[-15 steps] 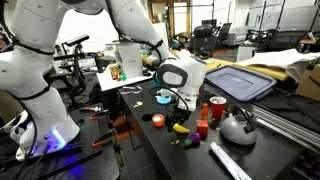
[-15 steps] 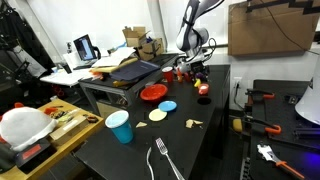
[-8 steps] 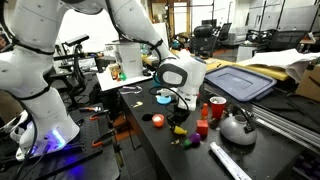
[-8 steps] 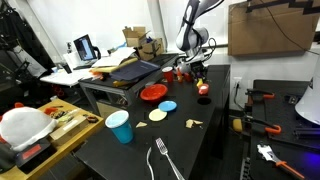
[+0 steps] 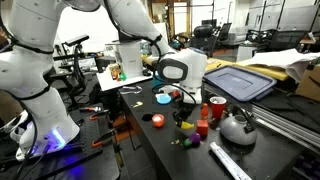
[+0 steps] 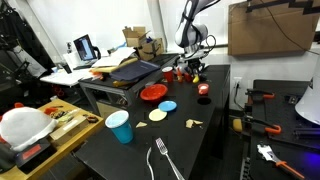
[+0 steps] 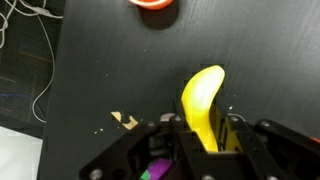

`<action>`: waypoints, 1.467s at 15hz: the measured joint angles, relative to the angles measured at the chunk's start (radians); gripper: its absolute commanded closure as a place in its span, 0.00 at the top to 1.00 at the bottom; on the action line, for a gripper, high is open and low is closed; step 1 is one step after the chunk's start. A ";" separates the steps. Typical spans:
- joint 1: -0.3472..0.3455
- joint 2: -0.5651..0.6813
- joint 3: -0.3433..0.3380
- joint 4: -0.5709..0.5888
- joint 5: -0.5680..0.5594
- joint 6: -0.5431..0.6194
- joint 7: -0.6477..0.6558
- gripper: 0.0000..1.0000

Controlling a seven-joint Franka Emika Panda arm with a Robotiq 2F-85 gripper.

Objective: Move the banana to the left

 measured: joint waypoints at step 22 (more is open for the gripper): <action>0.173 -0.179 0.107 -0.164 -0.057 0.017 -0.273 0.07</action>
